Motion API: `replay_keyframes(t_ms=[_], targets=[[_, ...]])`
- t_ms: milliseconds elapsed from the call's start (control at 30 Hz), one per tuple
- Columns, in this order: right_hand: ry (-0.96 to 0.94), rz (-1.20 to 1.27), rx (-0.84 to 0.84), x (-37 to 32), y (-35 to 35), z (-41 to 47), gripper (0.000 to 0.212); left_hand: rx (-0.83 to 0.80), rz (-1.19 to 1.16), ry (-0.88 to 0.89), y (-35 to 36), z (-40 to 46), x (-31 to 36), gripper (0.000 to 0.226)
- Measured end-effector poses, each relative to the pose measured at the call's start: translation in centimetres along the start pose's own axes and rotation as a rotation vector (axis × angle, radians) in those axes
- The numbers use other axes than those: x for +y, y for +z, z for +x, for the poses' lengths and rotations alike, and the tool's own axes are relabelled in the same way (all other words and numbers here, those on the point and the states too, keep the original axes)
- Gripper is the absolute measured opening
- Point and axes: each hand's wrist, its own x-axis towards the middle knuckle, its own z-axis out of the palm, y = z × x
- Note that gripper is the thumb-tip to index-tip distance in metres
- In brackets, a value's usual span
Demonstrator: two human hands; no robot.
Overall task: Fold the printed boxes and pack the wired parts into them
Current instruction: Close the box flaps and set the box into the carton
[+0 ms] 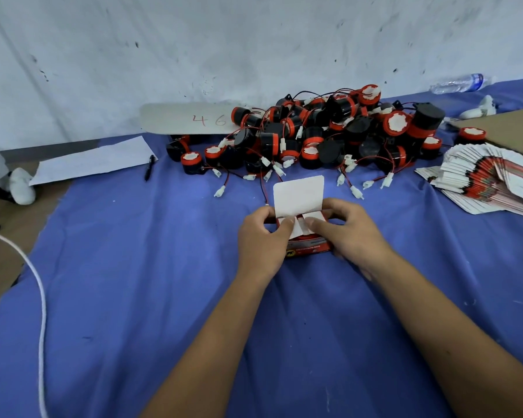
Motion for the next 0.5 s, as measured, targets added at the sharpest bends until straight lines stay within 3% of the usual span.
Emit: replay_keyframes(t_ms=[233, 367, 500], targets=[[-0.120, 0.079, -0.047, 0.0, 0.9, -0.3, 0.029, -0.019, -0.093, 0.022, -0.7, 0.0, 0.0, 0.020], [-0.215, 0.046, -0.102, -0.1, 1.2, -0.6, 0.024, 0.035, -0.081, 0.171, -1.0, -0.2, 0.2, 0.023], [-0.171, -0.044, -0.203, -0.1, 0.4, -0.6, 0.031, 0.038, -0.090, 0.162, -1.4, -0.4, 0.0, 0.030]])
